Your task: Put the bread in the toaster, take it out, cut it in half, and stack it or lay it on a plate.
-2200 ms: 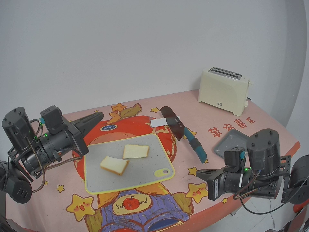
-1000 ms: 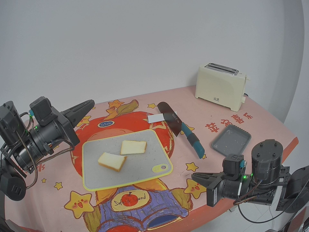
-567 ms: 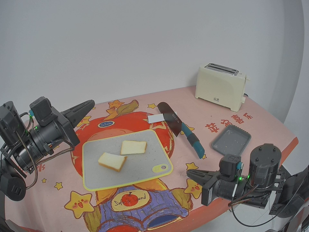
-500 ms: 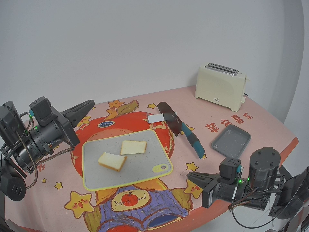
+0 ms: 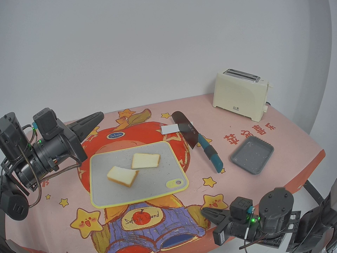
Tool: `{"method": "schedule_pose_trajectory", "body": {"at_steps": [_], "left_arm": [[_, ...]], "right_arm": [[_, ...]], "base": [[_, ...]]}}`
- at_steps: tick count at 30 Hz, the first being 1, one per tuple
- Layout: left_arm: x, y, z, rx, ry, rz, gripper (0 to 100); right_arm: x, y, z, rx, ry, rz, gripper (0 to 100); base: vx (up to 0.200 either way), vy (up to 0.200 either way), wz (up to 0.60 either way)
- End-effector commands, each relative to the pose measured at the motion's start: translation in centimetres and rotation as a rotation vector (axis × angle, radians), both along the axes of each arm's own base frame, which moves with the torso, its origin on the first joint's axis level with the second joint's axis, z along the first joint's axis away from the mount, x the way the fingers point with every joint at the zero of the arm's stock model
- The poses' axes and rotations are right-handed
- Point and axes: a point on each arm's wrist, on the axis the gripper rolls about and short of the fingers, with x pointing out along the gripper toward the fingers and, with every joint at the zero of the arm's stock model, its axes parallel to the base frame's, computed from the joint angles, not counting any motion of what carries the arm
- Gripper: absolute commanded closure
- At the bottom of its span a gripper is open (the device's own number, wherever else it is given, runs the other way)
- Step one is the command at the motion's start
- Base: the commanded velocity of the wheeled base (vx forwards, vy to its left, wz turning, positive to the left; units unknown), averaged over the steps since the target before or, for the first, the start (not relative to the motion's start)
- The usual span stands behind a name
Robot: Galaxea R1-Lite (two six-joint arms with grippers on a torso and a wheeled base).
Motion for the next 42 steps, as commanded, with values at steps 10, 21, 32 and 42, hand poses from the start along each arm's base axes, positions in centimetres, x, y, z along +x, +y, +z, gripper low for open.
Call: {"method": "schedule_pose_trajectory", "body": {"at_steps": [10,21,32,42], "left_arm": [[-0.1,0.0,-0.1,0.001,0.003,-0.001,100],[-0.1,0.0,-0.2,0.002,0.007,-0.001,100],[-0.3,-0.1,-0.5,0.008,0.019,-0.008,100],[-3.0,-4.1,-0.7,0.015,0.027,-0.223,100]], "right_arm": [[-0.1,0.0,-0.2,-0.011,0.001,0.007,100],[-0.3,-0.3,0.1,0.034,-0.056,0.02,100],[0.9,-0.7,1.1,0.042,-0.169,0.006,100],[2.4,-0.8,3.3,0.109,-0.252,-0.044,100]], "base": [[0.0,0.0,0.6],[0.0,0.0,0.27],[0.0,0.0,0.0],[0.0,0.0,0.0]]}}
